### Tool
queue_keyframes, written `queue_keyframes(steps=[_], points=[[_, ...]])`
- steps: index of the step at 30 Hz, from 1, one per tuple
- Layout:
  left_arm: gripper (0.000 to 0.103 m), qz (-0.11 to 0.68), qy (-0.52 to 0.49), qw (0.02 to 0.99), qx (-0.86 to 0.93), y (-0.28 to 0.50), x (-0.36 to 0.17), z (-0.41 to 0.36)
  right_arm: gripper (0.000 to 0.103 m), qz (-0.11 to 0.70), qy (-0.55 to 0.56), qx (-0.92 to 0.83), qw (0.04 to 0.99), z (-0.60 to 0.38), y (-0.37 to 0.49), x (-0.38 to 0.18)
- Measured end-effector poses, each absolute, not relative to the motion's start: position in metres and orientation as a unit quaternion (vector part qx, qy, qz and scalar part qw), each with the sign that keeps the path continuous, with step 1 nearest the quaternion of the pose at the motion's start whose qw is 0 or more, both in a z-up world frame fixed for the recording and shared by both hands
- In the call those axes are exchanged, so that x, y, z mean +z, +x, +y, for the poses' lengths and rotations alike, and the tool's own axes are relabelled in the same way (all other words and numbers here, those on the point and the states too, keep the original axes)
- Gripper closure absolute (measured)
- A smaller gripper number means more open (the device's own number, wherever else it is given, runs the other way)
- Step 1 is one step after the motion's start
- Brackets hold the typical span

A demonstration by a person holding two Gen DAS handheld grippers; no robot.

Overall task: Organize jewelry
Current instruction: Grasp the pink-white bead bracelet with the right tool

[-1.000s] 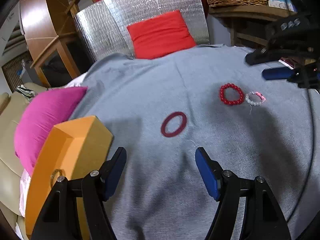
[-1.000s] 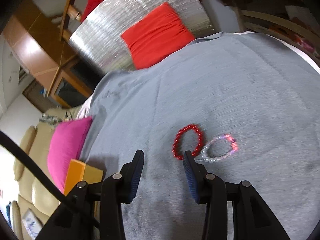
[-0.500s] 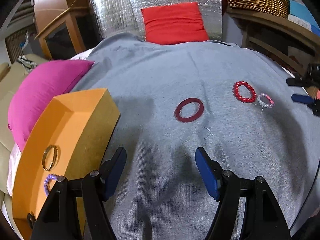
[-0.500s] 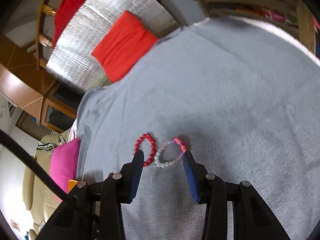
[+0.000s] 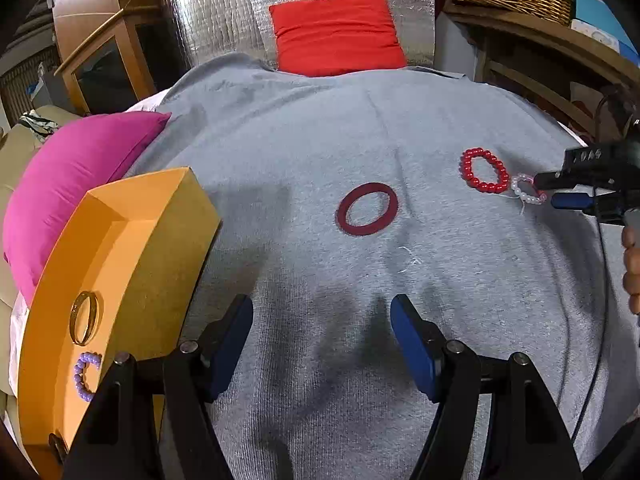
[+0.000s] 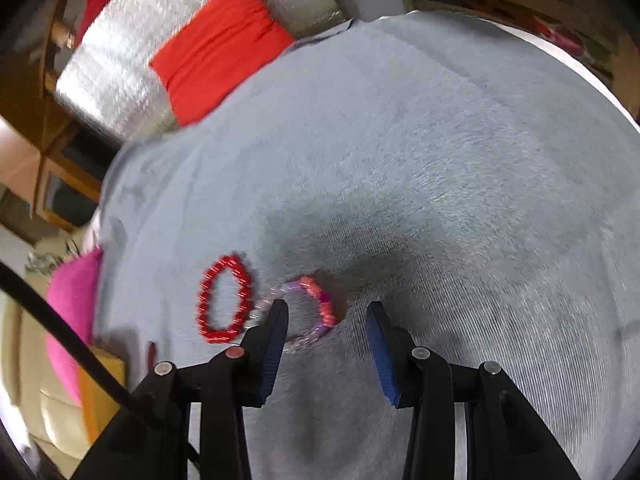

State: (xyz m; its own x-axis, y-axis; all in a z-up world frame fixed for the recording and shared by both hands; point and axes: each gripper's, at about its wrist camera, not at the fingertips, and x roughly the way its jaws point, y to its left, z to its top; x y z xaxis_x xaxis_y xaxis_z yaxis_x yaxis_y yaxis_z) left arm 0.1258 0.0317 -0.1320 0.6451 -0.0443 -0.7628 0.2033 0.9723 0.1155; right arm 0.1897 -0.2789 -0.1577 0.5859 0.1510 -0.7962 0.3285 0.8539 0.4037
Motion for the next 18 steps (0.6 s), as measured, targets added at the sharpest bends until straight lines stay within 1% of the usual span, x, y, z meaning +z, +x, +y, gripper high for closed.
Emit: queue_keyframes(steps=[2, 3, 6, 8, 9, 12, 18], points=[[0.031, 0.418, 0.092, 0.901, -0.066, 0.128, -0.133, 0.034, 0.063, 0.446, 0.229, -0.056, 0.863, -0.273, 0.194, -0.158], [0.031, 0.421, 0.090, 0.900, -0.065, 0.130, -0.134, 0.035, 0.067, 0.446, 0.213, -0.056, 0.868, -0.271, 0.196, -0.158], [0.031, 0.426, 0.086, 0.898, -0.061, 0.134, -0.137, 0.036, 0.076, 0.442, 0.168, -0.059, 0.879, -0.260, 0.198, -0.158], [0.031, 0.429, 0.085, 0.897, -0.059, 0.135, -0.138, 0.036, 0.089, 0.439, 0.147, -0.055, 0.885, -0.255, 0.198, -0.156], [0.031, 0.429, 0.085, 0.897, -0.059, 0.136, -0.139, 0.035, 0.092, 0.438, 0.138, -0.053, 0.887, -0.253, 0.199, -0.155], [0.031, 0.428, 0.093, 0.897, -0.061, 0.135, -0.140, 0.030, 0.095, 0.439, 0.142, -0.056, 0.885, -0.254, 0.201, -0.153], [0.031, 0.422, 0.114, 0.897, -0.063, 0.131, -0.140, 0.021, 0.095, 0.434, 0.171, -0.069, 0.882, -0.273, 0.196, -0.148]])
